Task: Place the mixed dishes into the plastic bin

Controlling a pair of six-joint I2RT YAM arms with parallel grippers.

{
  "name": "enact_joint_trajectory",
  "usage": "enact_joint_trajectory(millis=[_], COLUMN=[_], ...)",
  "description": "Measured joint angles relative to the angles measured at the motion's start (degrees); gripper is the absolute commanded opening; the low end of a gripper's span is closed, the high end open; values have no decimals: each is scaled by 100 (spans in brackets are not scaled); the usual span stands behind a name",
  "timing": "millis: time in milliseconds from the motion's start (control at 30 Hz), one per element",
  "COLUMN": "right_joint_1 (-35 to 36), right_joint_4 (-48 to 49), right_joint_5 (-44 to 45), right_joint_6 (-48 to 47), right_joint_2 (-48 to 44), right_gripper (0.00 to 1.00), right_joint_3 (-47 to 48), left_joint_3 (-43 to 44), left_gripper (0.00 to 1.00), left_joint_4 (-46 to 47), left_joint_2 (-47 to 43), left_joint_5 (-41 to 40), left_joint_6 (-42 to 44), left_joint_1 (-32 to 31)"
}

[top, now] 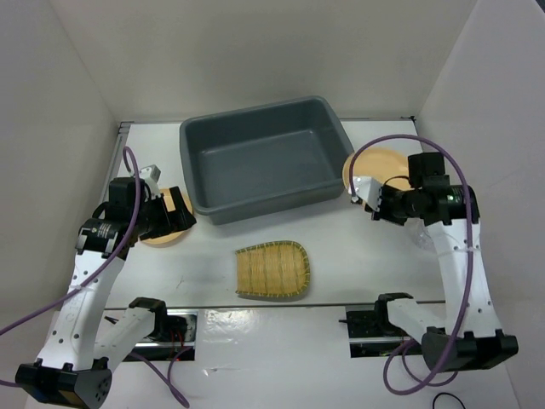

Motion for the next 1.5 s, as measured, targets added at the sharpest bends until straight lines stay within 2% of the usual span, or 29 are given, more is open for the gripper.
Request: enact_joint_trajectory(millis=[167, 400, 467, 667, 800, 1033, 1400, 1500], right_joint_1=[334, 1040, 1217, 1475, 1814, 2284, 2277, 2277], right_joint_4=[881, 2973, 3355, 3860, 3939, 3930, 4022, 4024], right_joint_5=[-328, -177, -133, -90, -11, 127, 702, 754], right_joint_6=[721, 1381, 1578, 2409, 2702, 2813, 2691, 2688], right_joint_2=[-345, -704, -267, 2883, 4135, 4715, 5377, 5388], right_gripper=[0, 0, 0, 0, 0, 0, 4, 14], right_joint_3=[872, 562, 619, 2124, 2361, 2361, 2288, 2267], left_joint_3=[0, 0, 0, 0, 0, 0, 0, 0], left_gripper=[99, 99, 99, 99, 99, 99, 99, 99], left_joint_4=[2, 2, 2, 2, 2, -94, -181, -201], left_joint_2=[-11, -79, -83, -83, -81, -70, 302, 334], left_joint_5=[2, 2, 2, 2, -9, -210, -332, -400], left_joint_6=[2, 2, 4, 2, -7, -131, -173, -208], left_joint_1=[0, 0, 0, 0, 0, 0, 24, 105])
